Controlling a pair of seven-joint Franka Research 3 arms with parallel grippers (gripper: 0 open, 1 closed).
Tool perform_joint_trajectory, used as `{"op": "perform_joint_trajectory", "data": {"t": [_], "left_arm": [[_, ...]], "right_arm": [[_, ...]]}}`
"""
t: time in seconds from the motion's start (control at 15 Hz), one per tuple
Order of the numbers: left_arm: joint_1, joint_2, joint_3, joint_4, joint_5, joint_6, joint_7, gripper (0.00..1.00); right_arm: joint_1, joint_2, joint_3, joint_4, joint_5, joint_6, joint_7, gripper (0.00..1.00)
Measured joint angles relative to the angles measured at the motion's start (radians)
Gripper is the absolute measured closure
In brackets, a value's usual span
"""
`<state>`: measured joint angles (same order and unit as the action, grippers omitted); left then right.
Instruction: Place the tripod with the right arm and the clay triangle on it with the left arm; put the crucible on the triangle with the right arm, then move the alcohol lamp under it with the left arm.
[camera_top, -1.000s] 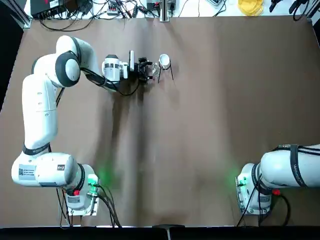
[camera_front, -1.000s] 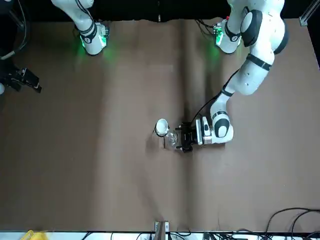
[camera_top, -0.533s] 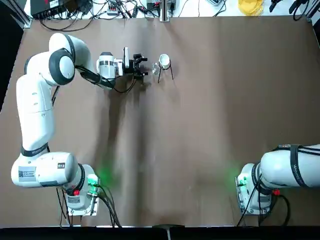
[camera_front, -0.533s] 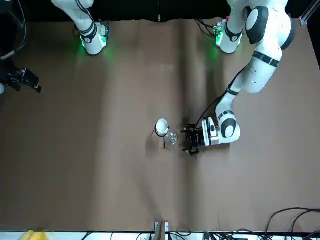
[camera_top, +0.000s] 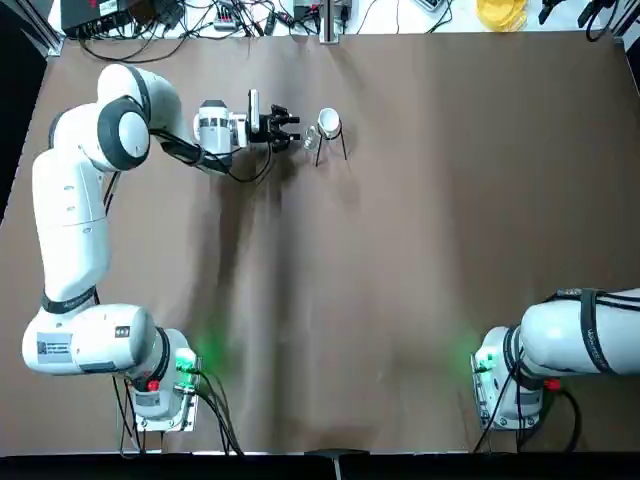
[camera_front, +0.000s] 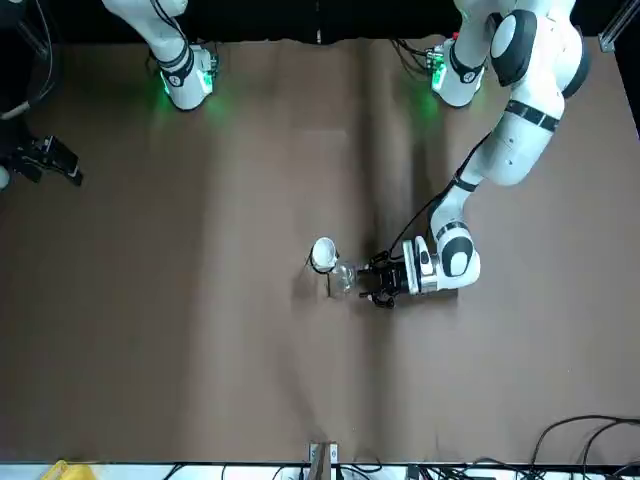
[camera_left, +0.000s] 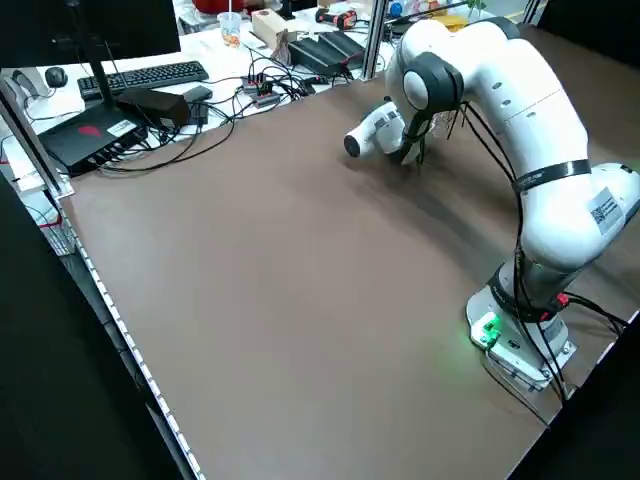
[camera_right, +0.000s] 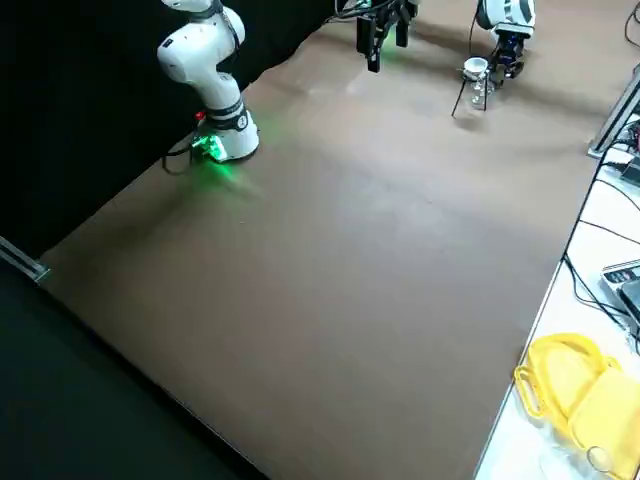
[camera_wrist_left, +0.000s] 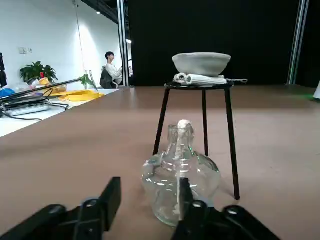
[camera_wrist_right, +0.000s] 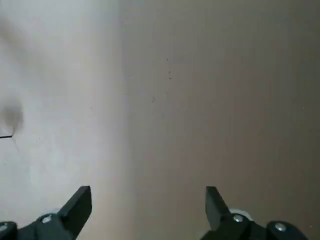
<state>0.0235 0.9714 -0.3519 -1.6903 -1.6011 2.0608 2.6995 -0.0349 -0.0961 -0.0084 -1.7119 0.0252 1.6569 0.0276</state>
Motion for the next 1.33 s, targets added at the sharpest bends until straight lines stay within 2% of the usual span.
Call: {"op": "perform_joint_trajectory", "data": {"t": [0.13,0.2,0.33,0.93,1.33], "left_arm": [[-0.002,0.0,0.0,0.005,0.0,0.0,0.0,0.62],[-0.003,0.0,0.0,0.009,0.0,0.0,0.0,0.62],[-0.004,0.0,0.0,0.012,0.0,0.0,0.0,0.73],[-0.007,0.002,0.001,0.013,0.0,0.002,-0.021,0.73],[-0.048,0.008,0.002,0.012,-0.032,0.005,-0.023,0.73]], "right_arm": [[0.0,0.0,0.0,0.0,0.0,0.0,0.0,0.0],[0.0,0.0,0.0,0.0,0.0,0.0,0.0,0.0],[0.0,0.0,0.0,0.0,0.0,0.0,0.0,0.0],[0.0,0.0,0.0,0.0,0.0,0.002,0.0,0.0],[0.0,0.0,0.0,0.0,0.0,0.004,0.0,0.0]]}}
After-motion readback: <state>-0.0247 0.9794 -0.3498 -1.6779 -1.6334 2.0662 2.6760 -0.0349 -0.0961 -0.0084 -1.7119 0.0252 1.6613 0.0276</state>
